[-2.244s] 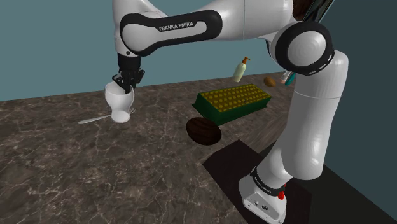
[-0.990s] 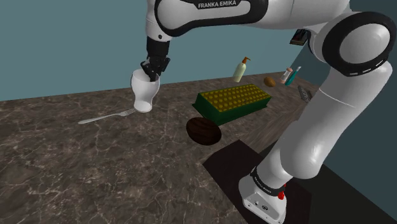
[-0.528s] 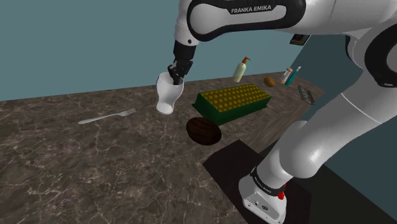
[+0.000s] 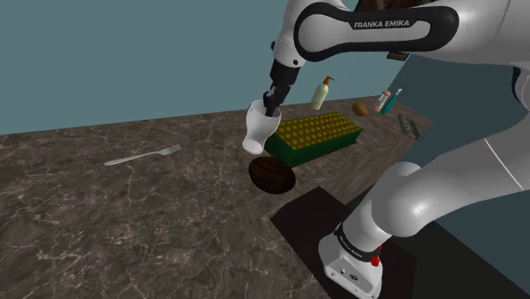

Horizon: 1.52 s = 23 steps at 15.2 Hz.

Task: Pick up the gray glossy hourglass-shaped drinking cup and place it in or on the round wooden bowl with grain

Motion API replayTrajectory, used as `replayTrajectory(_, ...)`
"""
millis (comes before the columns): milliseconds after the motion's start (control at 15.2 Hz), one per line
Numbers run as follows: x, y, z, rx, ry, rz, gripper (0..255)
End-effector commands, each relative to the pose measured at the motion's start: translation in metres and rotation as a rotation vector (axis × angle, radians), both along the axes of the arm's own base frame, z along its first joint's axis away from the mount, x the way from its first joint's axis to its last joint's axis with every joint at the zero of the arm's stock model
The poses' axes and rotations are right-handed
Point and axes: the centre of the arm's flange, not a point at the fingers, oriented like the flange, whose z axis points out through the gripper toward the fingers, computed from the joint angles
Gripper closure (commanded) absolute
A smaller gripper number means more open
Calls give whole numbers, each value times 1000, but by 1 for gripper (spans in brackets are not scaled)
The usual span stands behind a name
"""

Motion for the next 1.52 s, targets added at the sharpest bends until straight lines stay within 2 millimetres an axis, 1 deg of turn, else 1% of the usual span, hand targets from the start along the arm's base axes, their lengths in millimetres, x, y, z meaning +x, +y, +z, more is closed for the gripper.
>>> replayTrajectory(0, -18, -18, 5, 1, 0, 1, 255)
replayTrajectory(396, -71, -74, 15, 1, 0, 1, 255)
replayTrajectory(1452, -71, -74, -70, 1, 0, 1, 255)
